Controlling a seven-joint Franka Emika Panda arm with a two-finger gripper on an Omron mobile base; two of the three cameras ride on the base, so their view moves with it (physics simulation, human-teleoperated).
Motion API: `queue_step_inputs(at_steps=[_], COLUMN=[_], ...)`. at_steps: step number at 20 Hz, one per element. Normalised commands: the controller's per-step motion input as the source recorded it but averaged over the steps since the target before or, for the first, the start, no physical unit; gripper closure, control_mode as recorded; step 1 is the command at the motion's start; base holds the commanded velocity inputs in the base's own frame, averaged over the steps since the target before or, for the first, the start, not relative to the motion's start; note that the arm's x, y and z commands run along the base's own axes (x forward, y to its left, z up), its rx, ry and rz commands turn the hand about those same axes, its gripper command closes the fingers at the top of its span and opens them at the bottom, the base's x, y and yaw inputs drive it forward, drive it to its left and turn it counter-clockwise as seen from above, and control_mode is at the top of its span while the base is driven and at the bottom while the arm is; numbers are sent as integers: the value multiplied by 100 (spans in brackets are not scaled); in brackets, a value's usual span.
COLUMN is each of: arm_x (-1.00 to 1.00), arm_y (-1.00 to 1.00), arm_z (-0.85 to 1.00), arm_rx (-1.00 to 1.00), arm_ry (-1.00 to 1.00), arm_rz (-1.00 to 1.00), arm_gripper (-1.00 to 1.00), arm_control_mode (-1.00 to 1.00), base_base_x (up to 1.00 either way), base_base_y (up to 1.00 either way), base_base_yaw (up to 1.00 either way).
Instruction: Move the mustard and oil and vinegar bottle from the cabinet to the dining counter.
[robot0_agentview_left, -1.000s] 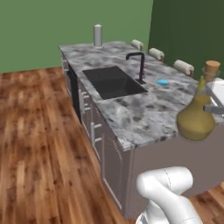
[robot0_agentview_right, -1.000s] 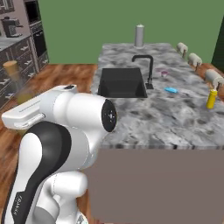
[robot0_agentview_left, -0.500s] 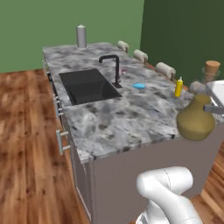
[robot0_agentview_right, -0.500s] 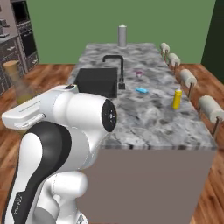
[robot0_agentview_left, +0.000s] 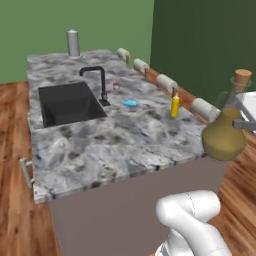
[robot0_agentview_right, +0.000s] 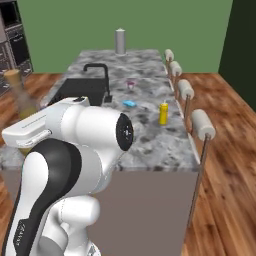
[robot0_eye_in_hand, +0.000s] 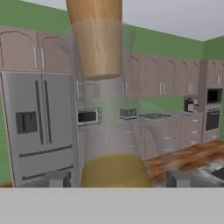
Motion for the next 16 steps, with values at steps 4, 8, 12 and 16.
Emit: queue_step_inputs(at_steps=[4, 8, 12, 16], arm_x=[0, 0, 0, 0], arm_y=[0, 0, 0, 0], arm_z=[0, 0, 0, 0], arm_rx=[0, 0, 0, 0], arm_ry=[0, 0, 0, 0], arm_rz=[0, 0, 0, 0], arm_gripper=[100, 100, 100, 100], arm_control_mode=[100, 100, 100, 100], base_base_x=[41, 51, 58, 64], base_base_y=[-73, -65, -57, -46], base_base_yaw=[0, 0, 0, 5])
